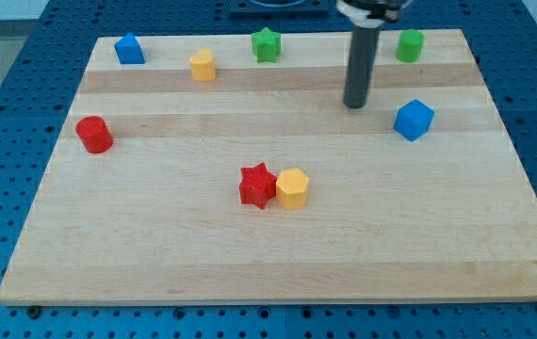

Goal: Point the arm toward the yellow hexagon

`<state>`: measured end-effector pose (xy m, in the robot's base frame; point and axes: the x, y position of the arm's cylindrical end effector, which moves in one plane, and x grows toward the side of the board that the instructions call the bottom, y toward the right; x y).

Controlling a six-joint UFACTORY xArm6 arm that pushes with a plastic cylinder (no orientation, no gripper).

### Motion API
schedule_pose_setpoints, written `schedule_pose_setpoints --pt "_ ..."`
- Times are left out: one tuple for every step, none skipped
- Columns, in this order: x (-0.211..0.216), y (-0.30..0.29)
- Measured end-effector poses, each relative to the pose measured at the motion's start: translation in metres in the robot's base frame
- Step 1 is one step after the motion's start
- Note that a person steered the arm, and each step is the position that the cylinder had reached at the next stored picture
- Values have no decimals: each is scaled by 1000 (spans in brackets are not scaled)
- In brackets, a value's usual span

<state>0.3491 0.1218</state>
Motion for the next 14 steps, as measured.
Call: schedule_pose_setpoints --pt "27 39" --pt "35 51" --pt "28 48" --pt "25 46" --pt "22 43" --pt "9 -20" --pt "-3 -104" --pt "-11 -139" --pt "-12 -186" --pt "-16 -244" --pt "-27 -254" --pt "-19 -148" --pt "6 -50" --pt "51 -46"
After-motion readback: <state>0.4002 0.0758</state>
